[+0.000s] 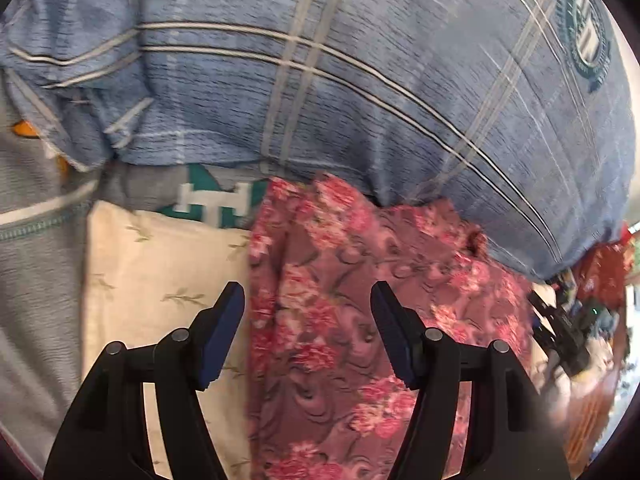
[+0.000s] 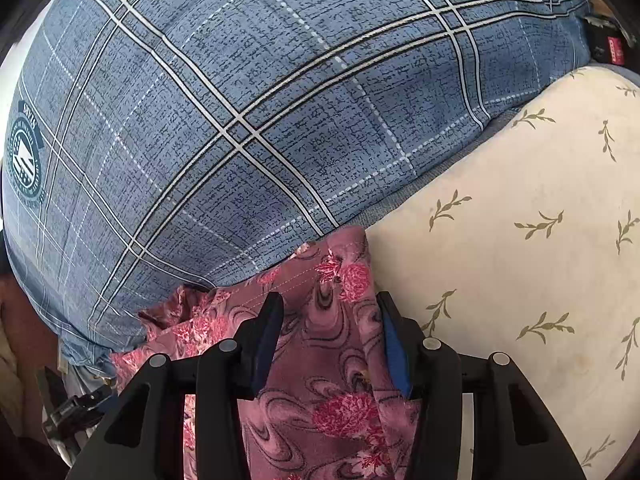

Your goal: Fold small clothes

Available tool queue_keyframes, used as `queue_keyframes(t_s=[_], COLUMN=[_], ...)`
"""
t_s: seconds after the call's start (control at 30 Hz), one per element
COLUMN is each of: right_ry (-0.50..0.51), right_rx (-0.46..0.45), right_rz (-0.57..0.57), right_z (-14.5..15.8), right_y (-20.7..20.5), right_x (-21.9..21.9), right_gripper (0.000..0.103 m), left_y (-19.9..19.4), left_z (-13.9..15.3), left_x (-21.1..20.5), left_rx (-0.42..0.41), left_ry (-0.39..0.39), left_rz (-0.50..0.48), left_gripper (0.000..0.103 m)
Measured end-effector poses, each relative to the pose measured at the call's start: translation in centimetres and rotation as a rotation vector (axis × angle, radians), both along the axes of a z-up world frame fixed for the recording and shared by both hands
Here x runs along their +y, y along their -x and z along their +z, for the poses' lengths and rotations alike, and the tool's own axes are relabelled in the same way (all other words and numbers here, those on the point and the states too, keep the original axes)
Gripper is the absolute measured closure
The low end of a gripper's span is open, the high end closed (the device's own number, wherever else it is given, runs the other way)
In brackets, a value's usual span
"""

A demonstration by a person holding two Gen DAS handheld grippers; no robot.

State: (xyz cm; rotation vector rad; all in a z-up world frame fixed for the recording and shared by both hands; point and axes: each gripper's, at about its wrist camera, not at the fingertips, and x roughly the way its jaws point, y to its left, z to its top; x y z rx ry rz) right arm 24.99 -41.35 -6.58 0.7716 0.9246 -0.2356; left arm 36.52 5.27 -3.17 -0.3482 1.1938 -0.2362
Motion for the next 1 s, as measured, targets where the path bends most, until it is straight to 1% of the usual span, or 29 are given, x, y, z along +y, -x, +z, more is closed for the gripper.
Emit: queue_keyframes(t_s=[0.07, 0.1, 0.17, 0.23, 0.27, 0.33, 0.37, 0.4, 0.47, 0.5, 0.53, 0.57, 0.6, 0.63, 0.7, 0.77, 0.8, 0.83, 0.9, 0.93, 1.0], right_ry=[-0.001, 0.002, 0.005, 0.005, 0.004, -0.004, -0.01, -0.014, -0.016, -0.001, 0.023, 0.039, 0.053, 0.093, 0.122, 0.141, 0.131, 0.127, 0.105, 0.103, 0.095], right_rx=[-0.002, -0.004, -0.005, -0.01, -0.013, -0.019, -0.023, -0.026, -0.032, -0.032, -0.027, -0.031, -0.041, -0.065, -0.138, -0.229, -0.275, -0.302, -0.347, -0.346, -0.307], right_rz=[-0.002, 0.0, 0.005, 0.005, 0.005, 0.004, 0.003, 0.004, 0.005, 0.01, 0.015, 0.028, 0.045, 0.05, 0.092, 0.129, 0.135, 0.131, 0.113, 0.098, 0.073], right_z=[0.0, 0.0, -0.1, -0.3, -0.4, -0.6, -0.7, -0.8, -0.8, -0.8, -0.6, -0.4, -0.2, 0.6, 2.3, 4.8, 6.0, 6.7, 7.7, 7.8, 6.7], right_y=[0.2, 0.2, 0.4, 0.4, 0.4, 0.6, 0.6, 0.7, 0.8, 0.8, 0.9, 0.9, 0.9, 1.2, 1.5, 1.8, 1.9, 2.0, 1.8, 1.5, 0.7], right_x=[0.1, 0.2, 0.2, 0.3, 0.3, 0.2, 0.2, 0.1, 0.0, 0.1, 0.1, 0.3, 0.6, 1.1, 2.0, 2.9, 3.1, 3.1, 2.9, 2.5, 2.0], right_gripper=[0.053, 0.053, 0.053, 0.053, 0.053, 0.053, 0.053, 0.053, 0.054, 0.061, 0.085, 0.098, 0.099, 0.099, 0.099, 0.099, 0.099, 0.099, 0.099, 0.099, 0.099], left_y=[0.4, 0.7, 0.7, 0.2, -0.2, -1.1, -1.5, -1.8, -1.8, -1.4, -1.1, -0.5, 0.4, 1.1, 1.4, 1.4, 1.2, 1.1, 0.2, -0.2, -1.3], left_z=[0.9, 1.3, 1.4, 0.8, 0.2, -1.0, -1.6, -2.0, -2.0, -1.4, -0.8, 0.1, 1.1, 2.1, 3.6, 4.3, 4.3, 4.3, 2.7, 1.8, -1.2], left_x=[0.2, 0.4, -0.5, -2.0, -2.6, -3.2, -3.1, -3.1, -2.8, -2.6, -2.6, -2.6, -2.8, -2.8, -2.9, -2.7, -2.4, -1.9, -1.8, -1.0, -0.2], left_rx=[-0.049, -0.067, -0.082, -0.066, -0.051, -0.015, 0.006, 0.021, 0.015, -0.019, -0.05, -0.092, -0.134, -0.171, -0.219, -0.237, -0.235, -0.23, -0.189, -0.157, -0.062], left_ry=[-0.009, -0.019, -0.028, -0.05, -0.074, -0.118, -0.115, -0.105, -0.08, -0.078, -0.09, -0.103, -0.11, -0.115, -0.11, -0.108, -0.104, -0.109, -0.123, -0.121, -0.119], left_rz=[-0.004, -0.019, -0.072, -0.115, -0.131, -0.126, -0.12, -0.111, -0.099, -0.085, -0.081, -0.085, -0.092, -0.098, -0.104, -0.097, -0.087, -0.071, -0.016, 0.011, 0.059], left_gripper=[0.039, 0.039, 0.039, 0.039, 0.041, 0.046, 0.055, 0.075, 0.101, 0.101, 0.101, 0.101, 0.101, 0.101, 0.101, 0.101, 0.101, 0.101, 0.101, 0.101, 0.101])
